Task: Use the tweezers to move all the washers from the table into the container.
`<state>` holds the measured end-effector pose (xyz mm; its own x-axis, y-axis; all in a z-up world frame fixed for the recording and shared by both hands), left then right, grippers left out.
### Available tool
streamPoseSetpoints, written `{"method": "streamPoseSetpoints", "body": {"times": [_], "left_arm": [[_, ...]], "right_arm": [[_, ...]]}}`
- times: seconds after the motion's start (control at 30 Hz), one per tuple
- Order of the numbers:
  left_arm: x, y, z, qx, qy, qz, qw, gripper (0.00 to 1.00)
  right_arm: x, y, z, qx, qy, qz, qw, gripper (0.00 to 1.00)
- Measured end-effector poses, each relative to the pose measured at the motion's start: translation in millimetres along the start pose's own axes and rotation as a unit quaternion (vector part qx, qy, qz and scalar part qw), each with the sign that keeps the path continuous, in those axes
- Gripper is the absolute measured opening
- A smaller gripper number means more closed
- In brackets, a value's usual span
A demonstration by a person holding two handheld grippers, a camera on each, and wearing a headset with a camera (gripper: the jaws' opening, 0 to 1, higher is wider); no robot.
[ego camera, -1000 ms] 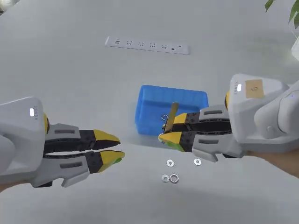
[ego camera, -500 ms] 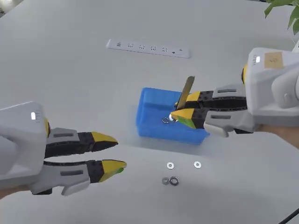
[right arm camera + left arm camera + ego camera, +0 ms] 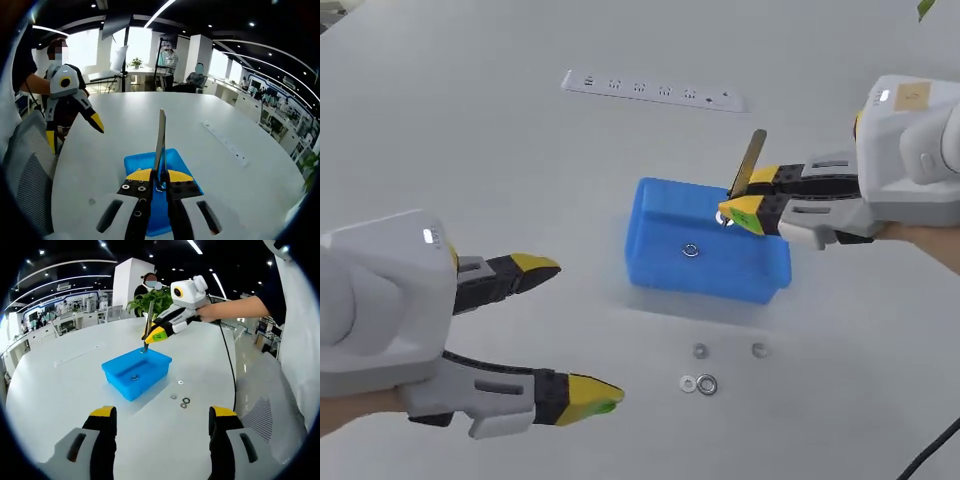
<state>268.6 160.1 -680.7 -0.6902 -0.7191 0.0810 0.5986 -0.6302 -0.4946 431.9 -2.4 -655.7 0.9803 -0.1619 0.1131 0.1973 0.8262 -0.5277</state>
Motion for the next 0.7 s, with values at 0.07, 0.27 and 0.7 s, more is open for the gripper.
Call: {"method": "streamPoseSetpoints", "body": {"times": [0.07, 0.27, 0.7], "left_arm": [[-0.2, 1.0, -1.3, -0.006, 0.000, 0.000, 1.0000, 0.81], [-6.7, 0.1, 4.9, 0.007, -0.012, 0.021, 0.9997, 0.84], [-14.6, -0.2, 10.8, 0.016, -0.028, 0.036, 0.9988, 0.87]], "right_arm": [[4.6, 5.7, -3.9, -0.004, 0.001, -0.001, 1.0000, 0.10], [10.1, 22.6, -19.3, -0.023, -0.001, 0.002, 0.9997, 0.10], [10.4, 40.1, -41.9, -0.036, 0.017, -0.001, 0.9992, 0.10]]}}
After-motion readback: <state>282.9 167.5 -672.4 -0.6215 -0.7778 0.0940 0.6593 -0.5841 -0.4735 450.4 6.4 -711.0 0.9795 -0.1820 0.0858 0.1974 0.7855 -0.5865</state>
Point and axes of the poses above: the centre of the closed fingertips' face, and the gripper's own axes: y roughly forward along the fingers, x roughly to its right, z roughly out of its top, the point moved 7 cm from there along -y, roughly backward along the fingers, and after that the axes turned 2 degrees about z, right-handed, at the moved point
